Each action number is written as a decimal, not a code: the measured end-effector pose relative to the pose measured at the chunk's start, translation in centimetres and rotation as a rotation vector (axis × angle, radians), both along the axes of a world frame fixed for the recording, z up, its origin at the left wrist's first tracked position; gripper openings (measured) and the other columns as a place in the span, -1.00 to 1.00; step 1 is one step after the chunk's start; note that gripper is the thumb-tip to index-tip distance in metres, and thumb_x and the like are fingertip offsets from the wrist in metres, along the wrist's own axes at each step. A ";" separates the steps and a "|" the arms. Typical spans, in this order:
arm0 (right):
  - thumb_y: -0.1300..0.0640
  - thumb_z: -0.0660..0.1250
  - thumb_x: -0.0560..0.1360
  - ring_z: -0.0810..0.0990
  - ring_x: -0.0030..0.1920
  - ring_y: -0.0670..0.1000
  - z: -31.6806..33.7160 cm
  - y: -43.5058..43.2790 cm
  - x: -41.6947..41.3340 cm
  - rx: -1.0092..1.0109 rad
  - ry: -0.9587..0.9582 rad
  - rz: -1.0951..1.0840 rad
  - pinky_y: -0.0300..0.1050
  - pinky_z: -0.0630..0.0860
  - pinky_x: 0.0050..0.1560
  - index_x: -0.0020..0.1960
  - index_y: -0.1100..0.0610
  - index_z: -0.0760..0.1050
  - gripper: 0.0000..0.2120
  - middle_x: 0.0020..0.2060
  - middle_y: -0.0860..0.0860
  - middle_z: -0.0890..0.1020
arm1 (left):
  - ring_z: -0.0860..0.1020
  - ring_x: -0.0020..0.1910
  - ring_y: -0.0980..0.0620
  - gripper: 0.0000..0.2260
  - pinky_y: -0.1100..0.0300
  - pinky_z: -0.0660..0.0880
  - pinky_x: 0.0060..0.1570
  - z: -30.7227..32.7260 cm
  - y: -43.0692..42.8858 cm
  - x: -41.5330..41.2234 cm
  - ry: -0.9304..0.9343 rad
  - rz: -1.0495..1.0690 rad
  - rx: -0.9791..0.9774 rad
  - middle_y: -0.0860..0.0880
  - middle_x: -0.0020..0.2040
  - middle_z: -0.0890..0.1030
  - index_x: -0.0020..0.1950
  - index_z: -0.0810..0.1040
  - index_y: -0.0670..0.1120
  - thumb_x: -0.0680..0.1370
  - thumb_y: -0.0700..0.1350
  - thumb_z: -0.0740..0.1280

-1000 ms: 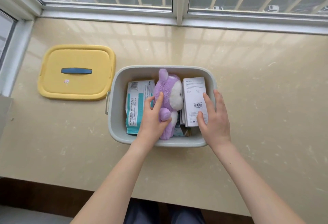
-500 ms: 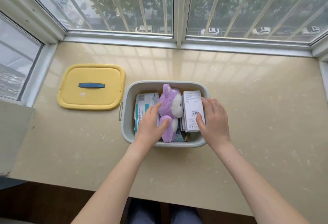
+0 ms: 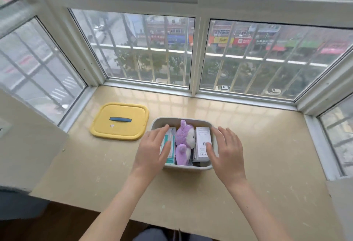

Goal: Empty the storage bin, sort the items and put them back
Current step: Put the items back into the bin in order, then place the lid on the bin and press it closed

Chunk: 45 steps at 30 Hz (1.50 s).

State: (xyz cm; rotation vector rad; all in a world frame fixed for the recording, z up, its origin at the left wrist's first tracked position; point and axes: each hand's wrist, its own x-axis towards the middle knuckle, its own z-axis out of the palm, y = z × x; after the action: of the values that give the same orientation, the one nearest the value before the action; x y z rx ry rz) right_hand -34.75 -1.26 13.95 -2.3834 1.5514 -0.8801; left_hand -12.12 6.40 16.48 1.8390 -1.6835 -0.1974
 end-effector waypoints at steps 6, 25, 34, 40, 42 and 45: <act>-0.07 0.16 0.54 0.50 0.26 0.24 -1.0 4.7 -1.4 0.027 0.015 0.022 0.21 0.41 0.28 0.30 0.18 0.52 -0.54 0.23 0.14 0.57 | 0.41 0.35 -0.09 -0.58 -0.01 0.35 0.35 -1.3 5.6 -0.2 -0.098 -0.008 0.019 -0.07 0.36 0.49 0.42 0.43 -0.11 0.59 0.00 0.17; -0.05 0.16 0.54 0.53 0.18 0.18 -2.8 7.8 7.2 0.143 0.047 0.231 0.10 0.48 0.19 0.30 0.20 0.52 -0.54 0.17 0.12 0.59 | 0.53 0.11 -0.04 -0.58 0.07 0.49 0.09 -2.4 13.9 6.5 -0.082 0.244 0.179 -0.05 0.15 0.60 0.30 0.53 -0.14 0.58 0.05 0.11; -0.04 0.14 0.54 0.53 0.17 0.27 -4.4 8.3 24.1 0.175 0.096 0.256 0.17 0.48 0.19 0.29 0.26 0.52 -0.51 0.15 0.23 0.58 | 0.52 0.15 -0.02 -0.56 0.08 0.47 0.16 -3.4 16.9 23.8 -0.032 0.367 0.222 -0.04 0.17 0.59 0.32 0.50 -0.14 0.60 0.07 0.07; -0.06 0.12 0.57 0.48 0.26 0.20 -4.0 9.0 36.3 0.232 0.041 0.244 0.14 0.45 0.25 0.36 0.20 0.45 -0.51 0.26 0.19 0.53 | 0.49 0.17 -0.06 -0.53 0.04 0.42 0.19 -3.8 15.9 37.1 -0.057 0.370 0.264 -0.06 0.18 0.59 0.31 0.50 -0.16 0.60 0.09 0.03; -0.07 0.11 0.57 0.46 0.29 0.18 -4.5 8.3 39.3 0.253 0.038 0.219 0.13 0.44 0.26 0.39 0.17 0.44 -0.51 0.30 0.18 0.51 | 0.49 0.16 -0.08 -0.53 0.04 0.42 0.17 -4.4 13.9 40.6 -0.061 0.352 0.266 -0.07 0.18 0.59 0.31 0.50 -0.16 0.59 0.09 0.03; -0.06 0.12 0.57 0.45 0.31 0.19 -6.1 5.8 42.7 0.260 0.031 0.171 0.10 0.40 0.27 0.39 0.17 0.44 -0.51 0.31 0.19 0.50 | 0.48 0.15 -0.11 -0.53 0.08 0.37 0.17 -6.1 9.6 44.7 -0.070 0.310 0.261 -0.09 0.18 0.58 0.31 0.49 -0.16 0.58 0.09 0.04</act>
State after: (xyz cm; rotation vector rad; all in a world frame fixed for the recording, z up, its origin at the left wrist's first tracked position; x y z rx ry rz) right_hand 7.97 4.57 7.84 -2.3080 1.3526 -0.5717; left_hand 32.55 15.97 10.39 2.2974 -1.4458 -0.2325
